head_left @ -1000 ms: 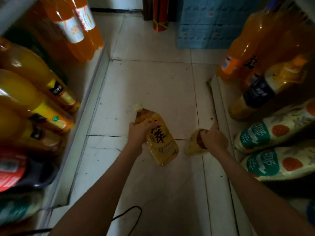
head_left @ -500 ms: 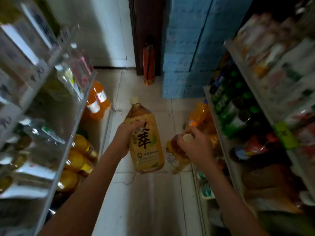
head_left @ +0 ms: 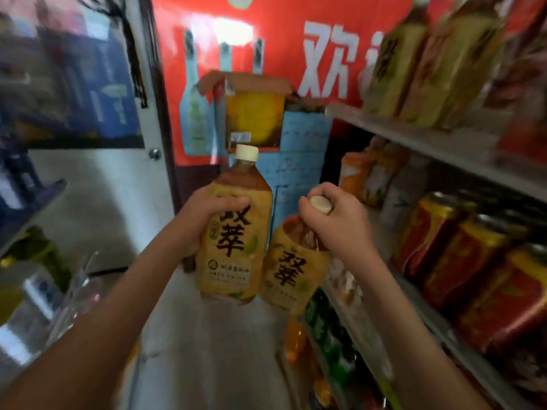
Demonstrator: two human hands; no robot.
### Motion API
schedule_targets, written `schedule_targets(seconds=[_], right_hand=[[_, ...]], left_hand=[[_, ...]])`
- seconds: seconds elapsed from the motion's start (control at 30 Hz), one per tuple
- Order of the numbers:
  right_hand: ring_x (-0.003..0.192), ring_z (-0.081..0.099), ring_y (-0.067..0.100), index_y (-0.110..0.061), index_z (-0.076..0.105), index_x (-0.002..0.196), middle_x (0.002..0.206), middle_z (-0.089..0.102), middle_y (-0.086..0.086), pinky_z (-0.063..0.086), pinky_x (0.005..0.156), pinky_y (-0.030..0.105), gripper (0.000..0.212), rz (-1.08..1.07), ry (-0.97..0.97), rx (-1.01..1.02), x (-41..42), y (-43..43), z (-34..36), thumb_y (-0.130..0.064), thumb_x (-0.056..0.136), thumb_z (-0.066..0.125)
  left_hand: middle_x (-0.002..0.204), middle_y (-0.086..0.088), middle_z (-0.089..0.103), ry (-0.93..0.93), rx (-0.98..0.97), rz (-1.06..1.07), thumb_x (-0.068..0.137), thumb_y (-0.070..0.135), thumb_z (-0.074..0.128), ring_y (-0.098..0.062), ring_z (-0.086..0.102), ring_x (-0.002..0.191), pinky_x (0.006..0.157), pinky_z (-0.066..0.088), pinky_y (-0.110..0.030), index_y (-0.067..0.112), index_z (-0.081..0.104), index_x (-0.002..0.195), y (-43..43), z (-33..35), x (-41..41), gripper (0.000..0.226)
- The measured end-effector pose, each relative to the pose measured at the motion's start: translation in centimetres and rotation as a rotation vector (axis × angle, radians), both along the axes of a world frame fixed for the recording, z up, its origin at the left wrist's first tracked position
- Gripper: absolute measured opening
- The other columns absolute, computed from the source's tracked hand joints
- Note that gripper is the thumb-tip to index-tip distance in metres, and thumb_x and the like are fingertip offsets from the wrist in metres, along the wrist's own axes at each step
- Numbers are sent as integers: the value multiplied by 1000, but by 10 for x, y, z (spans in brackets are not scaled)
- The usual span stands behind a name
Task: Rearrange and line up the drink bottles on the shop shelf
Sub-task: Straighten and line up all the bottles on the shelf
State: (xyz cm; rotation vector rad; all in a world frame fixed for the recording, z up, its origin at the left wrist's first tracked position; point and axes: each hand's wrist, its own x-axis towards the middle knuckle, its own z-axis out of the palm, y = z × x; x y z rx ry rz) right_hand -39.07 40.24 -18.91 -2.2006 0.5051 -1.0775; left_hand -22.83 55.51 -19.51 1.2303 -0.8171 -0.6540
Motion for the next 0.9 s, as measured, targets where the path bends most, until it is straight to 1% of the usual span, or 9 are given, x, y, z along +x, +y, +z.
schedule_targets(seconds=[0.13,0.27,0.43,0.53,0.6,0.67,0.73,0.83,0.9], right_hand=[[64,56,5,-27,56,69,62,58,-14,43,58,29,25,-51,-28,-90,24,-41,51,-51,71,52],[66,60,13,-21,60,71,62,60,-7,51,65,43,27,-53,-130,-49,44,-79,91,-48,69,56],[63,54,5,-18,61,71,63,59,-9,47,61,36,21,-113,-172,-94,51,-107,137,-39,74,59],[59,56,13,-18,63,69,61,59,-6,45,58,36,16,-168,-218,-68,48,-118,162,-33,75,62],[64,63,22,-22,64,65,63,62,-4,50,61,37,12,-228,-228,-73,44,-119,176,-28,76,63],[75,68,34,-21,64,64,74,68,13,56,71,51,13,-277,-248,-60,42,-118,188,-24,77,64],[78,66,43,-15,64,67,83,67,25,52,70,62,14,-350,-263,-48,39,-117,203,-20,81,66],[75,67,37,-15,65,67,80,67,21,56,68,55,15,-499,-274,-100,34,-115,226,-20,81,64],[67,68,34,-16,66,68,73,67,18,59,59,44,15,-535,-298,-94,30,-113,241,-21,82,64]], left_hand=[[74,-3,73,-154,-70,-116,46,26,78,-18,71,68,59,54,-24,23,77,75,-55,49,24,29],[79,-1,74,-176,-173,-231,45,25,82,-18,71,73,62,55,-25,24,77,81,-99,84,47,36],[76,-1,74,-205,-293,-390,40,34,87,-18,71,68,57,54,-26,25,76,81,-149,121,73,43],[75,-1,74,-218,-359,-491,35,43,88,-20,71,66,55,55,-28,27,76,81,-183,141,88,50],[75,-1,74,-213,-376,-539,32,46,88,-20,71,66,54,55,-28,29,76,80,-203,151,96,52],[77,-1,74,-212,-397,-613,33,47,87,-20,72,69,55,55,-28,31,76,80,-225,162,103,52],[81,-3,74,-237,-419,-677,37,46,87,-24,72,74,58,55,-31,29,75,85,-245,175,110,52],[79,-3,74,-227,-471,-754,46,36,84,-23,72,72,57,55,-30,29,75,83,-269,197,122,39],[79,-2,74,-224,-494,-799,45,38,85,-23,72,72,57,55,-32,30,75,83,-280,208,124,40]])
